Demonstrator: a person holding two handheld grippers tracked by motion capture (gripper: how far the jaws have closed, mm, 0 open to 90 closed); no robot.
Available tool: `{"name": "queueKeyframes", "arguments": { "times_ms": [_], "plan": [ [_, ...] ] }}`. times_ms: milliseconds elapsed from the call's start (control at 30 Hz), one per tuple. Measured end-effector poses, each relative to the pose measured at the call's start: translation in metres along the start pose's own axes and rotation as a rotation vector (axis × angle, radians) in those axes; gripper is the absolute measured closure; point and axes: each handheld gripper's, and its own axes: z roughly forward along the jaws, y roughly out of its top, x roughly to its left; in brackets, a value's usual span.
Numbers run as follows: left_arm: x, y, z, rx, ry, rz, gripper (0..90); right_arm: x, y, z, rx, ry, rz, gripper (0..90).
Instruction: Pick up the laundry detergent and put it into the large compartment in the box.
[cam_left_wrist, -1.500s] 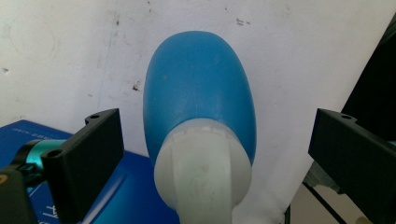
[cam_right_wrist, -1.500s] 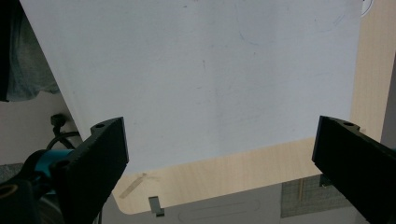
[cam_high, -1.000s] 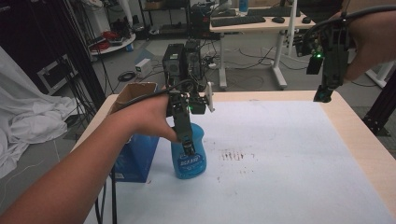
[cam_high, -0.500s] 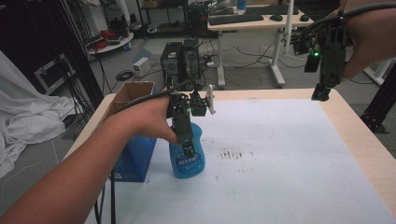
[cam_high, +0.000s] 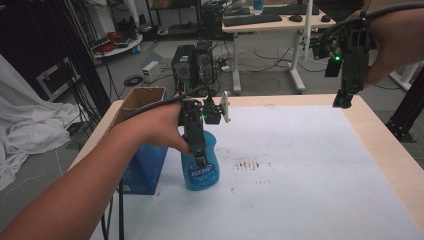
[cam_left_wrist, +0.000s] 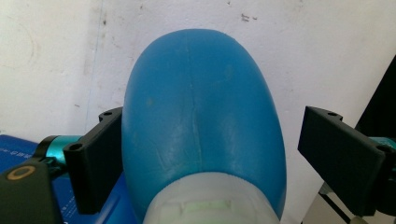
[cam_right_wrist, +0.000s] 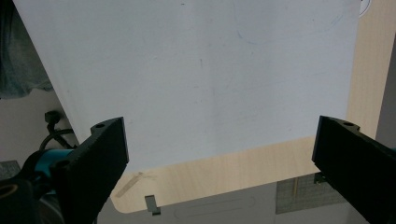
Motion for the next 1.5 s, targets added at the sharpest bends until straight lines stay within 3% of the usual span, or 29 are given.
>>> {"name": "queueKeyframes", "arguments": {
  "times_ms": [700,1500],
  "plan": [
    [-0.0015,0.0008,0.0008,0.010,0.022,0.003,24.1,0.0002,0.0026,0.0014,0.008,0.001,-0.013,2.7],
    [-0.0020,0.0019,0.0008,0.017,0.048,0.001,30.0,-0.0007,0.0018,0.0020,0.007,-0.001,-0.003,2.7]
  ]
}}
